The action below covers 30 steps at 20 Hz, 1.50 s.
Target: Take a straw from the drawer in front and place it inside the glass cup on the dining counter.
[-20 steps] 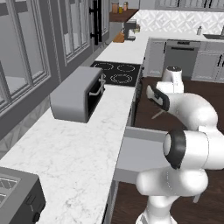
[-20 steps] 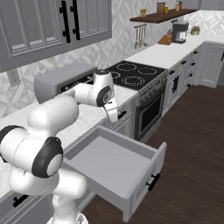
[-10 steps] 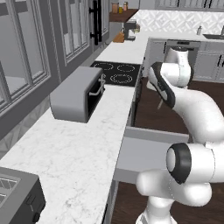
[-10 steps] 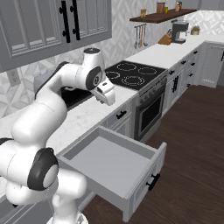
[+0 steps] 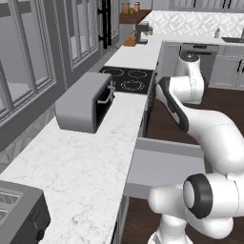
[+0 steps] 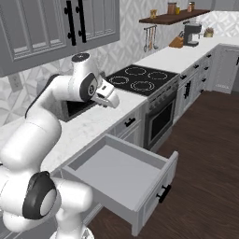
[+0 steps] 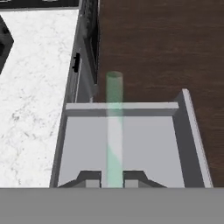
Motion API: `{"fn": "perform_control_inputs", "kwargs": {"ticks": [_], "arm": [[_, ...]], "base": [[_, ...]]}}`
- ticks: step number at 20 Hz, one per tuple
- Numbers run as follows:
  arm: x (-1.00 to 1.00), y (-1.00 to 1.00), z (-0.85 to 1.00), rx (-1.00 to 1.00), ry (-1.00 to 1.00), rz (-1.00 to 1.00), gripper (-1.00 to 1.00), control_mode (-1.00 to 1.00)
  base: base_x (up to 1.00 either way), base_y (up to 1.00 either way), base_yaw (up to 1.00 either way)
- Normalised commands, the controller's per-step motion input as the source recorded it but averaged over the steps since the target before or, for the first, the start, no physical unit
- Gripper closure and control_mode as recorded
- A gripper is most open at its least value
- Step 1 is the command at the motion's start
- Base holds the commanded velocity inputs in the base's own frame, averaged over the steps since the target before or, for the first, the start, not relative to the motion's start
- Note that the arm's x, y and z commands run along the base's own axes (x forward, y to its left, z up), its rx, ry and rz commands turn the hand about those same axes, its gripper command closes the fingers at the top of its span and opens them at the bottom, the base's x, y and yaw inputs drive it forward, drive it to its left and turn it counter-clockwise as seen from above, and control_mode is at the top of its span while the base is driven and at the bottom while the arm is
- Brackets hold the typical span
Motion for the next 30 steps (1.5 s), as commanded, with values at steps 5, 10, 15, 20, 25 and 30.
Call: {"fn": "perform_control_inputs", "kwargs": {"ticks": [5,10,15,20,25,30], "arm": [[0.00,0.00,0.00,0.00,0.00,0.00,1.00,1.00],[0.00,0.00,0.00,0.00,0.00,0.00,1.00,1.00],[0.00,0.00,0.00,0.00,0.00,0.00,1.00,1.00],[0.00,0.00,0.00,0.00,0.00,0.00,1.00,1.00],[0.00,0.00,0.00,0.00,0.00,0.00,1.00,1.00],[0.00,0.00,0.00,0.00,0.00,0.00,1.00,1.00]], "base": [[-1.00,-0.24,0.00],[-0.98,-0.57,-0.14],[-0.13,-0.80,-0.65],[0.00,-0.70,-0.79],[0.09,-0.70,-0.74],[0.65,-0.61,-0.53]]}}
